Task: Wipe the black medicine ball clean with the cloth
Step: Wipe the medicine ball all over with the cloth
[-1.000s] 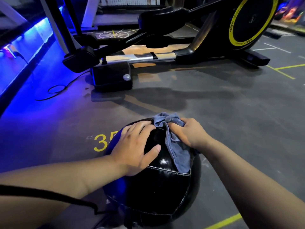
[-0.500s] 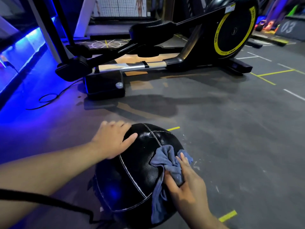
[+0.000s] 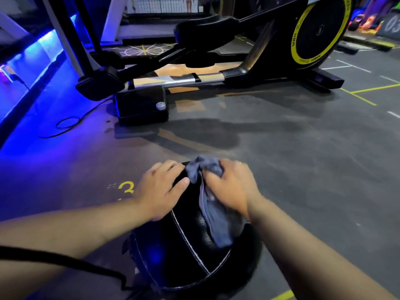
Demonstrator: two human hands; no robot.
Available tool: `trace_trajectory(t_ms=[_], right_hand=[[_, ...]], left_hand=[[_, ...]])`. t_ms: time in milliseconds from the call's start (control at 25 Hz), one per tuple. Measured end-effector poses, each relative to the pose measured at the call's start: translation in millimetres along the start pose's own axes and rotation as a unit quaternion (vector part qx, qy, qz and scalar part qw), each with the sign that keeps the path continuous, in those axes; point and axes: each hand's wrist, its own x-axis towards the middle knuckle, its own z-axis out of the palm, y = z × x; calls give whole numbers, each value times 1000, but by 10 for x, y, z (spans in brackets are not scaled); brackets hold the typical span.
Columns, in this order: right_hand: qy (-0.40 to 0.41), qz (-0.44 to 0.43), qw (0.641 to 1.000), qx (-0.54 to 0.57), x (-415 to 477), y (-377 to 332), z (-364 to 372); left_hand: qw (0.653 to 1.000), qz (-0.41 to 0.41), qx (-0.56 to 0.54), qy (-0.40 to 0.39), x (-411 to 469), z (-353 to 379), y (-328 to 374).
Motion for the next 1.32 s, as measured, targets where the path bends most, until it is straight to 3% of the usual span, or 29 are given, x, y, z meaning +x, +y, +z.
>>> trace_trajectory(t_ms=[80,160,320,600,920,1080,1160,1240,1320], right_hand=[[-64,118,991,0,439,-19,-26],[-108,150,983,6,628,33,-26],[-62,56,996,-8,344,100,30],[54,-58,992,-101,-403,63,117],[44,-183,981,-51,-1320,178,106],[43,-141,988,47,-1135,138,-130],[53,-70,991,106,-1014,52,-310],[69,42,984,157,-863,-31,-493],[69,134,954,258,-707,-99,-635]], left_hand=[[1000,1,-14,-2,36,8,46],[999,-12,-38,9,71,14,45],[994,-68,-71,41,56,49,64],[993,-89,-69,46,32,65,160],[994,-103,-37,-9,40,-33,129],[996,-86,3,-26,66,-130,133],[997,-76,-5,0,75,-202,173],[994,-70,-73,29,71,-271,255],[982,-60,-179,26,76,-383,353]])
